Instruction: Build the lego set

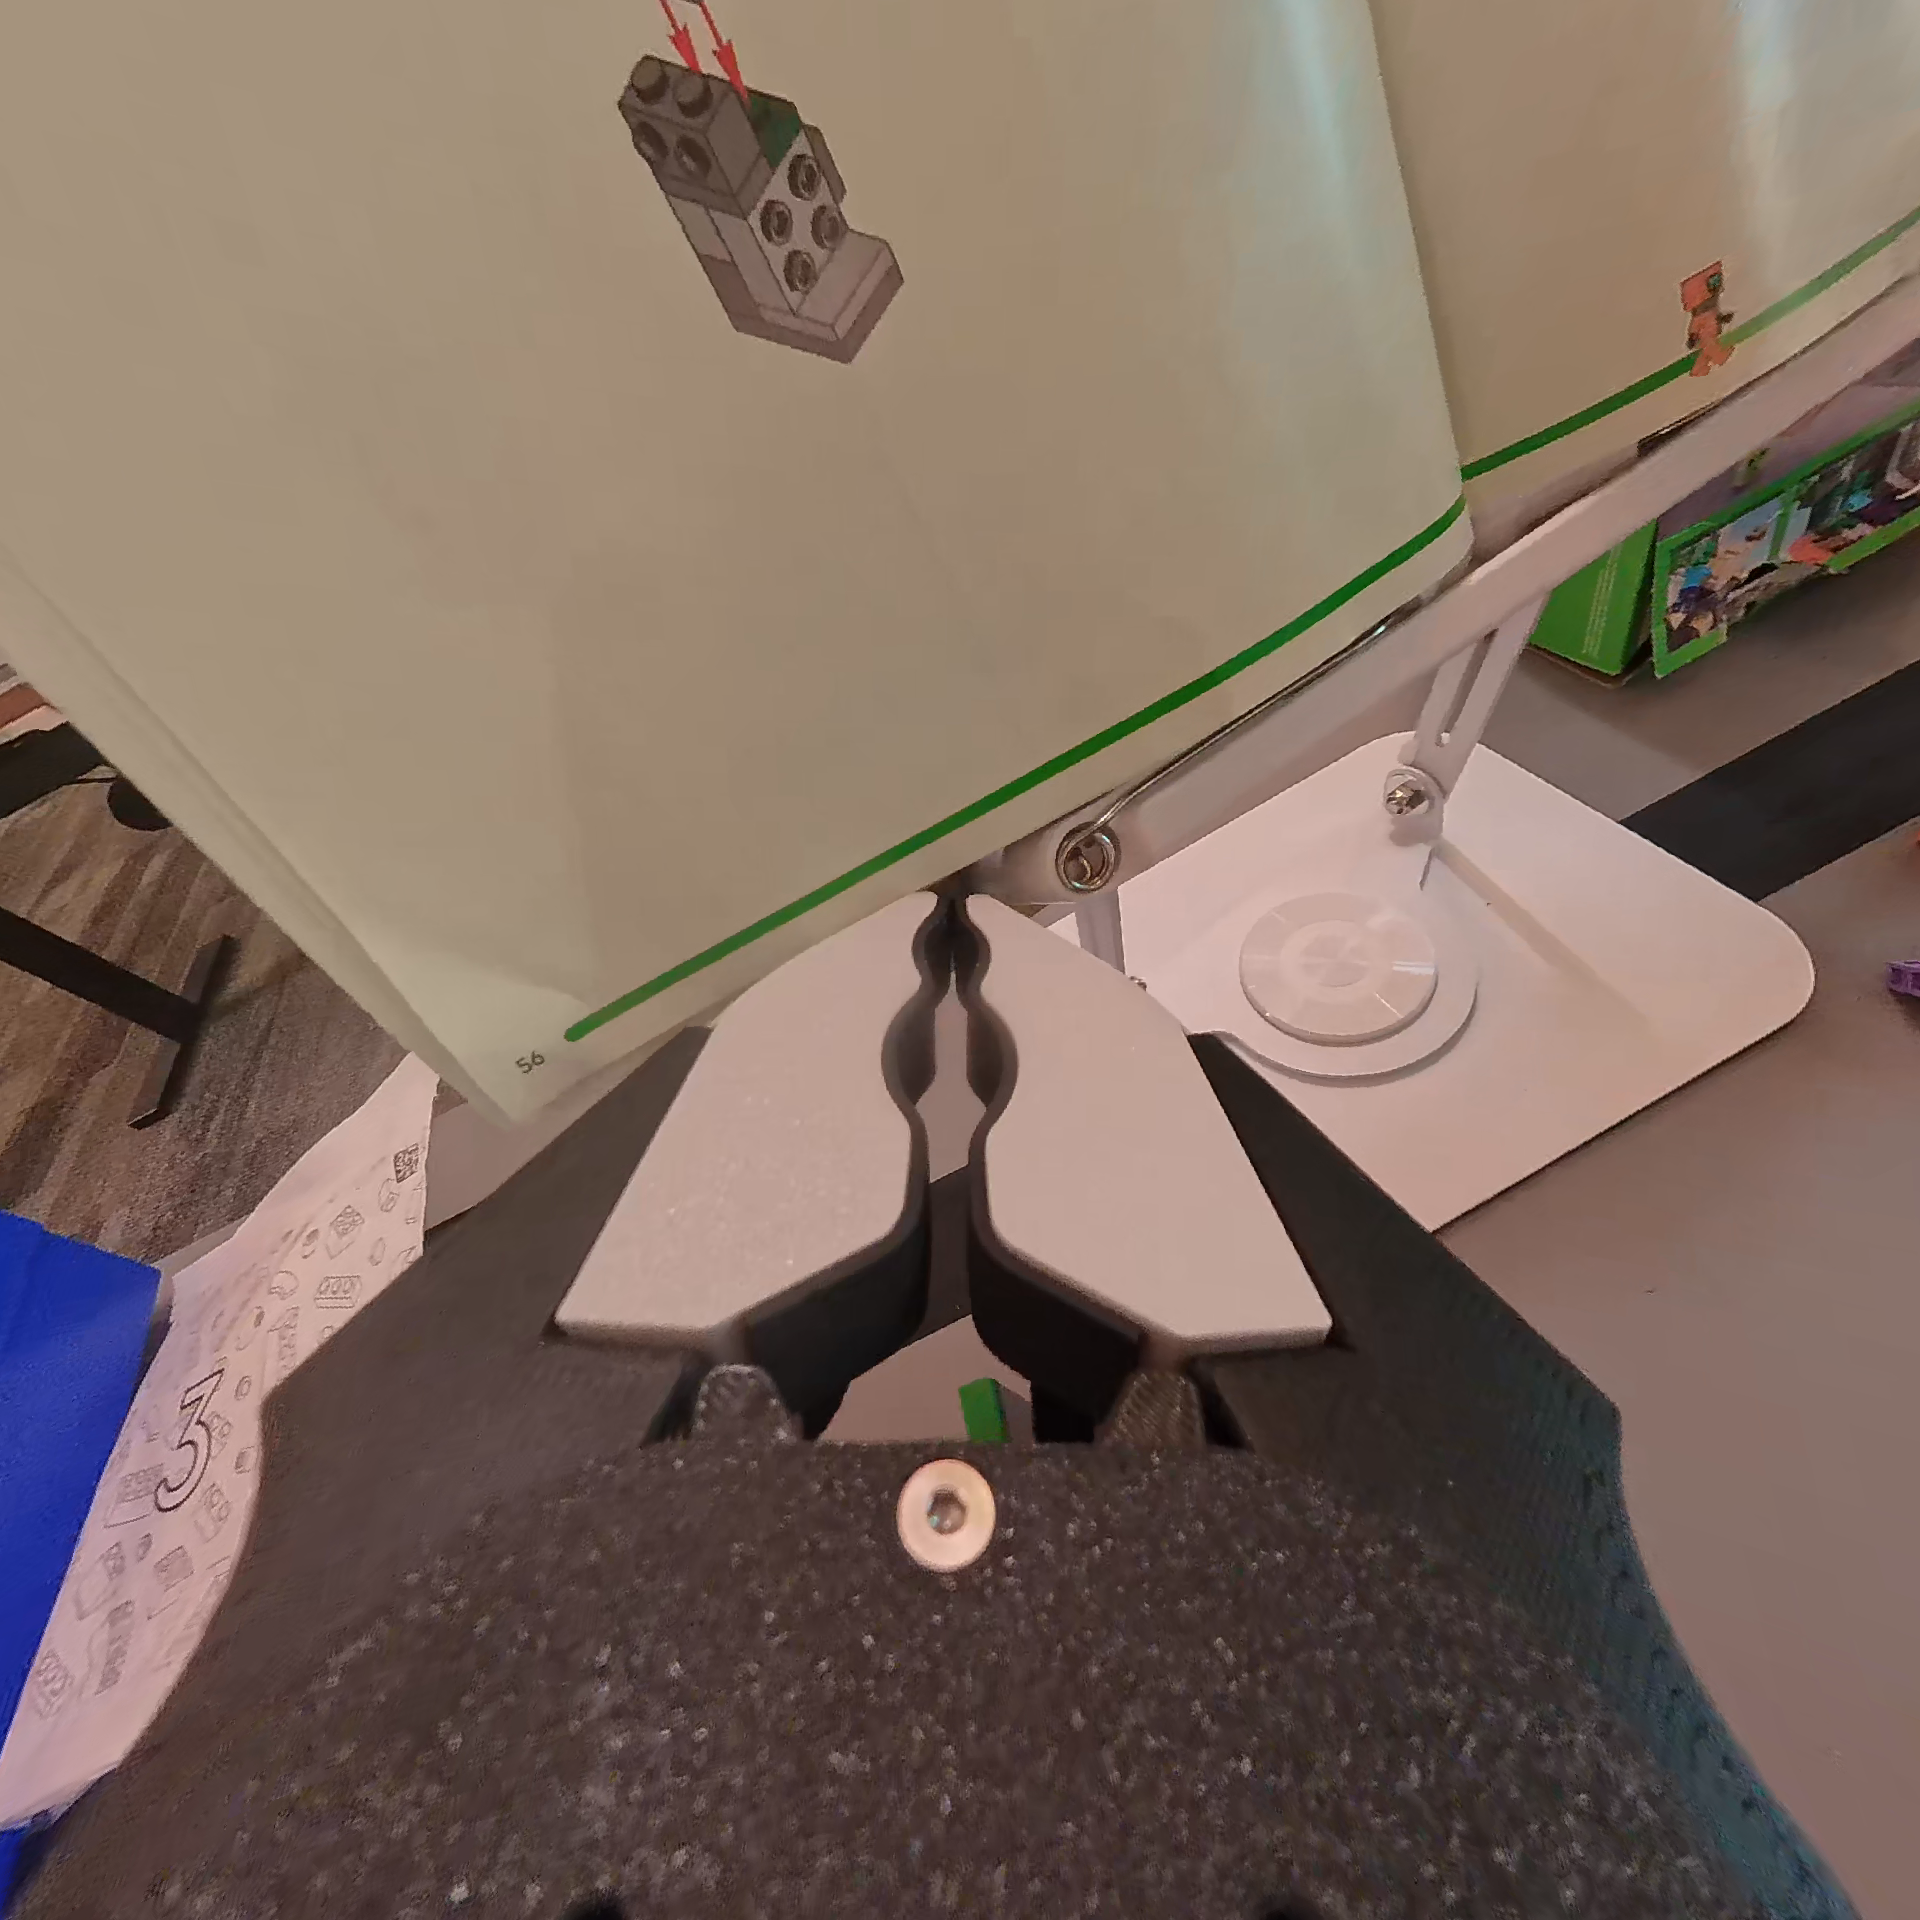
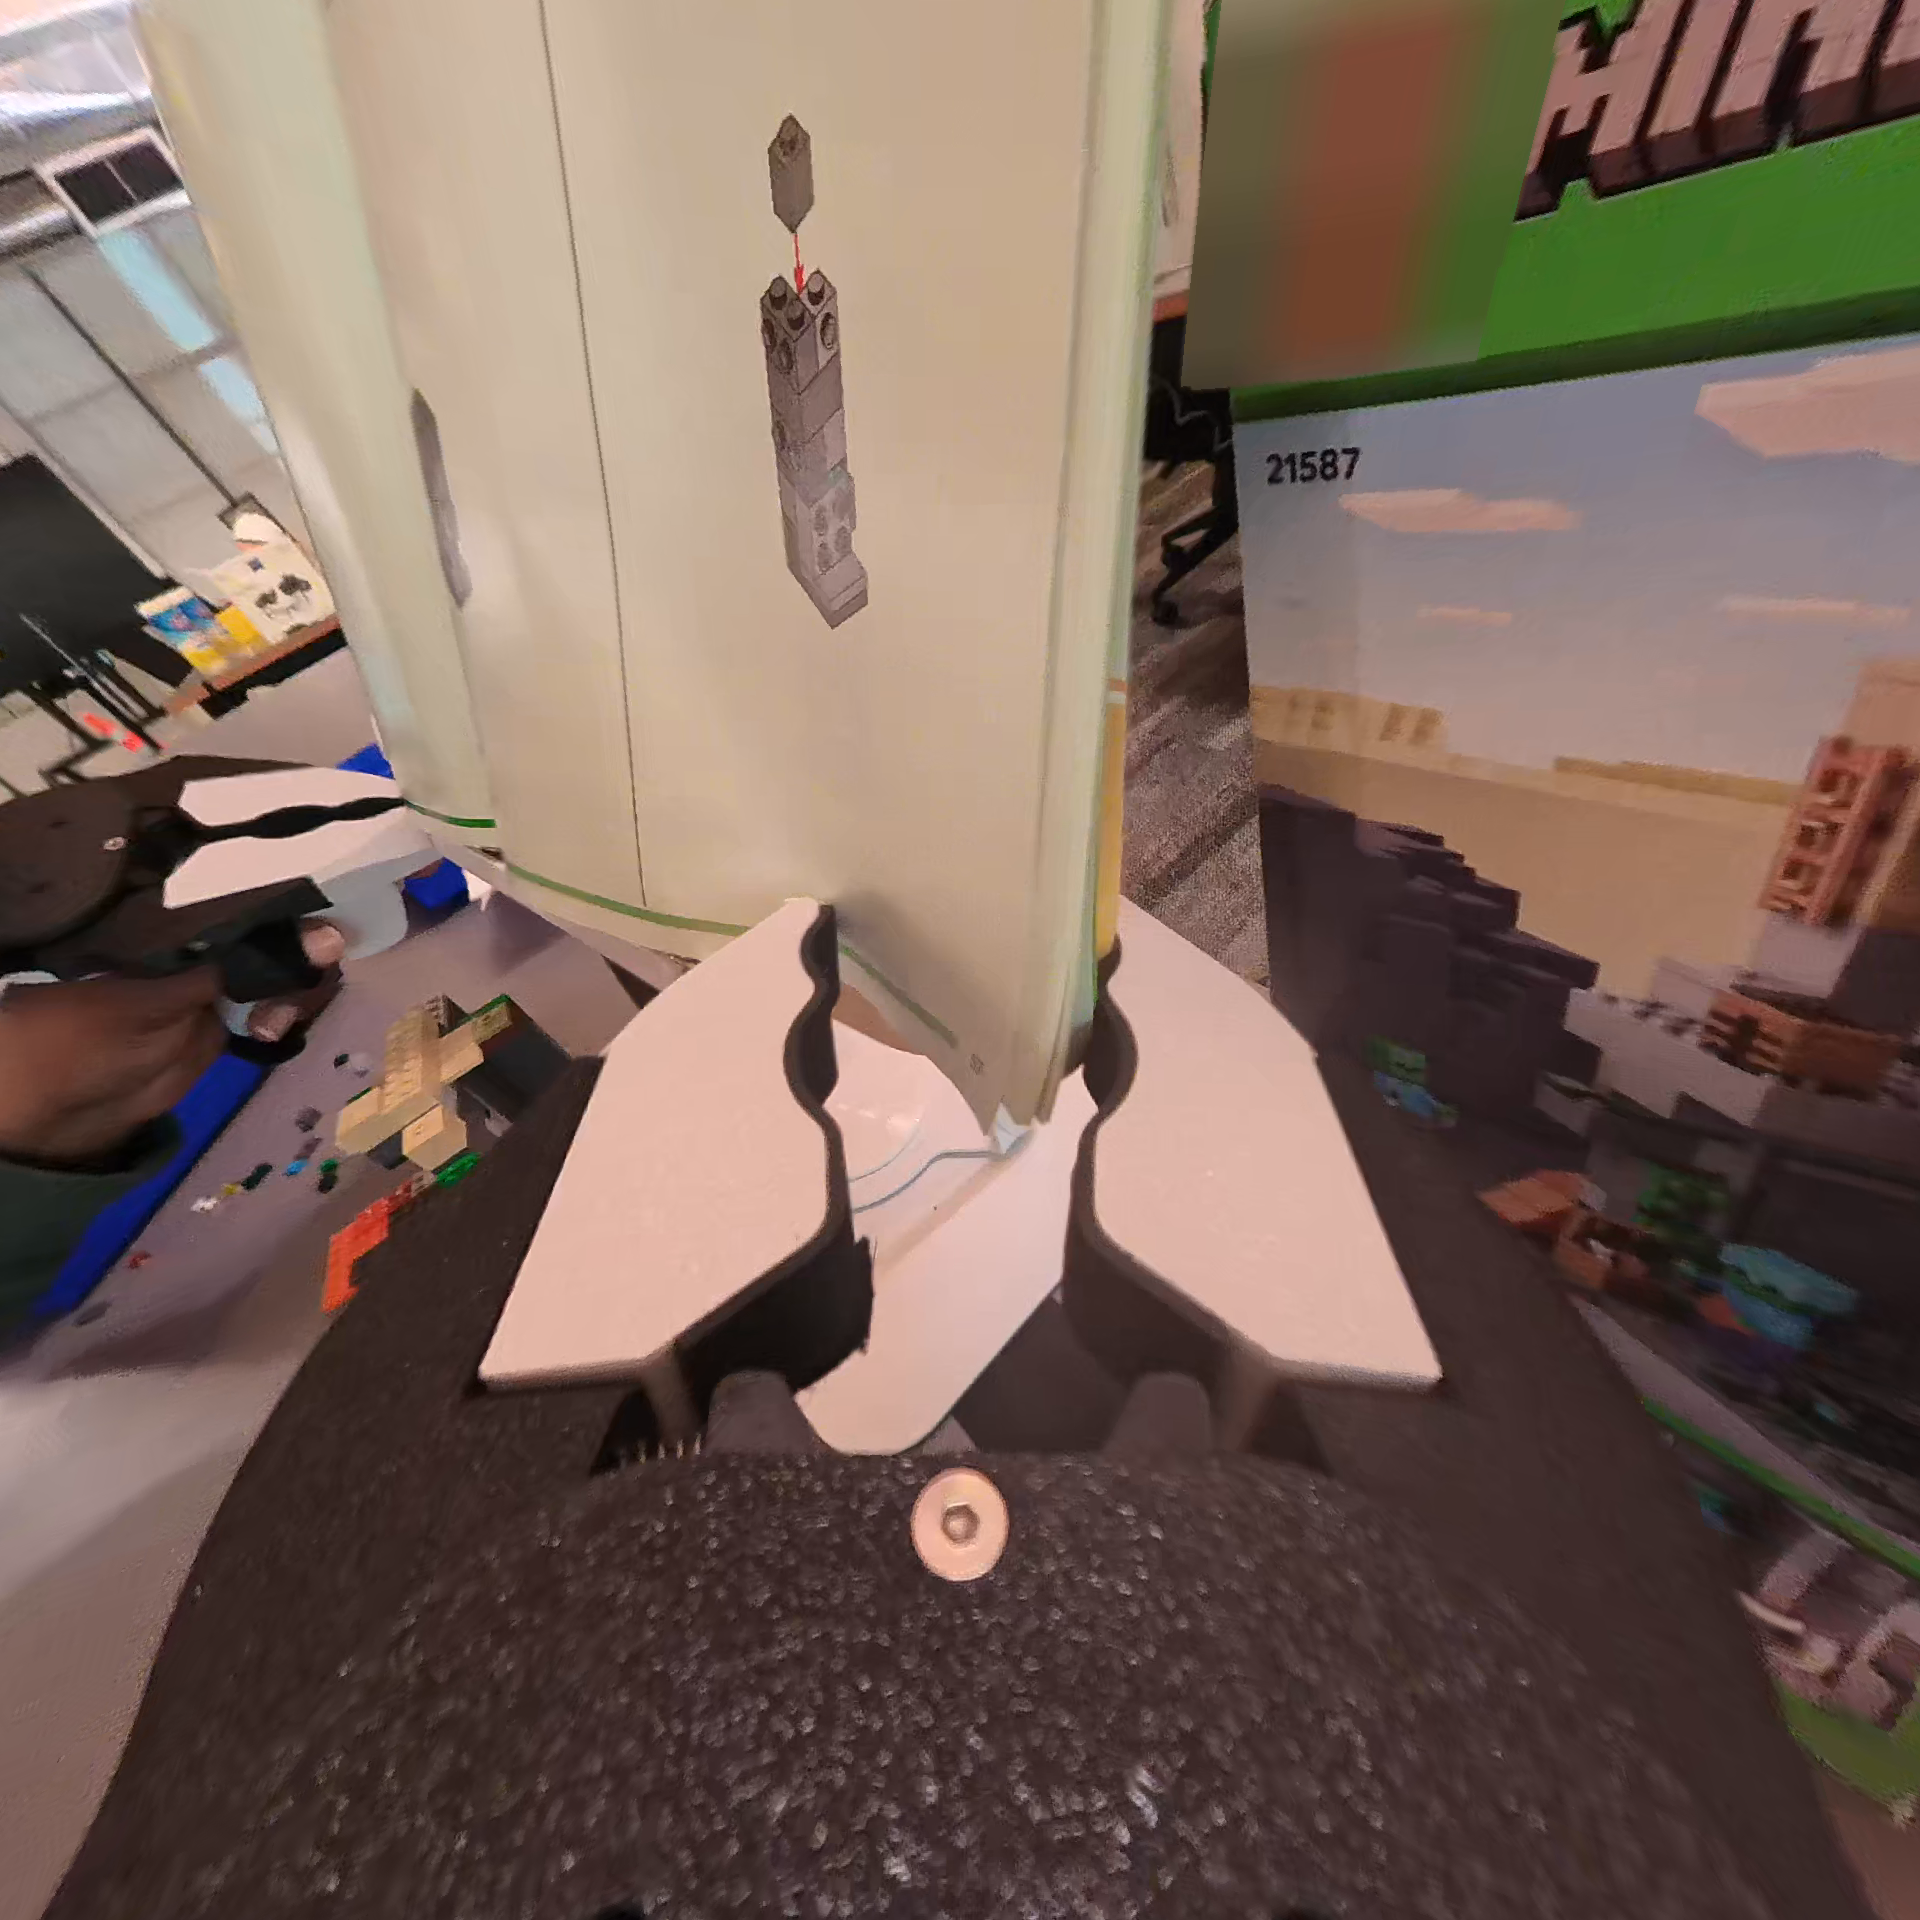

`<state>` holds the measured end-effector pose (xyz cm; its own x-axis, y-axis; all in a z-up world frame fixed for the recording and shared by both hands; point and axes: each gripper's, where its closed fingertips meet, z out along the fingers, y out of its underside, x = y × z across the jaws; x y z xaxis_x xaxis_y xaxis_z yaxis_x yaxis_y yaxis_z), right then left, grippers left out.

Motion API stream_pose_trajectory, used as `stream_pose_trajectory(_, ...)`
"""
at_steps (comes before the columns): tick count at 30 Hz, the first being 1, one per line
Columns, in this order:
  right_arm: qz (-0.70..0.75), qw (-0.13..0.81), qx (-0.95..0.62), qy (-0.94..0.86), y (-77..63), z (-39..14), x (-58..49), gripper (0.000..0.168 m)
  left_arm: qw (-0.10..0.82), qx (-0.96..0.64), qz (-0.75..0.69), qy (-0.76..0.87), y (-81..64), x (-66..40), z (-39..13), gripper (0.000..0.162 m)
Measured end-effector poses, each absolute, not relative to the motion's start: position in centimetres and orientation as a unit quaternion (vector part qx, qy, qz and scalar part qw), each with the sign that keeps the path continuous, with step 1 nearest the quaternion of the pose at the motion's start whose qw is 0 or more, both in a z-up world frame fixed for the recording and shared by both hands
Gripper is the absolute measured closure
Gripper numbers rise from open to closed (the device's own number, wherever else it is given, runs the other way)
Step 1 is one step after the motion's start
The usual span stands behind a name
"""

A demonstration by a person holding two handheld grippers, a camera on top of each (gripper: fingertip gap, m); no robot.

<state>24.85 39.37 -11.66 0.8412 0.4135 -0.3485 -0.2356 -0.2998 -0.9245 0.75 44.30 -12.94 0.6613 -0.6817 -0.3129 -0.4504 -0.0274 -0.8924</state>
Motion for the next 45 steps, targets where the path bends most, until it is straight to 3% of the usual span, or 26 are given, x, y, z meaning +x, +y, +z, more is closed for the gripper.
stream_pose_trajectory(14, 0.219, 0.614, -0.757, -0.040, 37.0, -11.6, 24.2, 0.127, 0.573, -0.715, -0.115, 0.384, 44.2, 0.7, -12.6, 0.162)
stream_pose_trajectory(22, 0.049, 0.638, -0.768, -0.030, 33.0, -9.5, 26.3, 0.102, 0.601, -0.699, -0.144, 0.358, 42.6, -0.6, -10.8, 0.162)
stream_pose_trajectory(25, -0.041, 0.662, -0.747, -0.036, 30.6, -7.3, 25.2, 0.107, 0.618, -0.694, -0.156, 0.336, 42.0, -1.3, -10.0, 0.162)
stream_pose_trajectory(29, -0.057, 0.682, -0.728, -0.046, 28.6, -5.4, 20.3, 0.113, 0.634, -0.686, -0.177, 0.309, 41.0, -2.0, -8.7, 0.162)
stream_pose_trajectory(39, -0.063, 0.700, -0.708, -0.059, 27.9, -5.8, 12.3, 0.166, 0.670, -0.673, -0.194, 0.247, 39.7, -3.9, -6.2, 0.162)
stream_pose_trajectory(45, -0.030, 0.709, -0.703, -0.046, 27.7, -6.0, 12.7, 0.168, 0.683, -0.670, -0.173, 0.233, 40.6, -4.5, -6.1, 0.162)
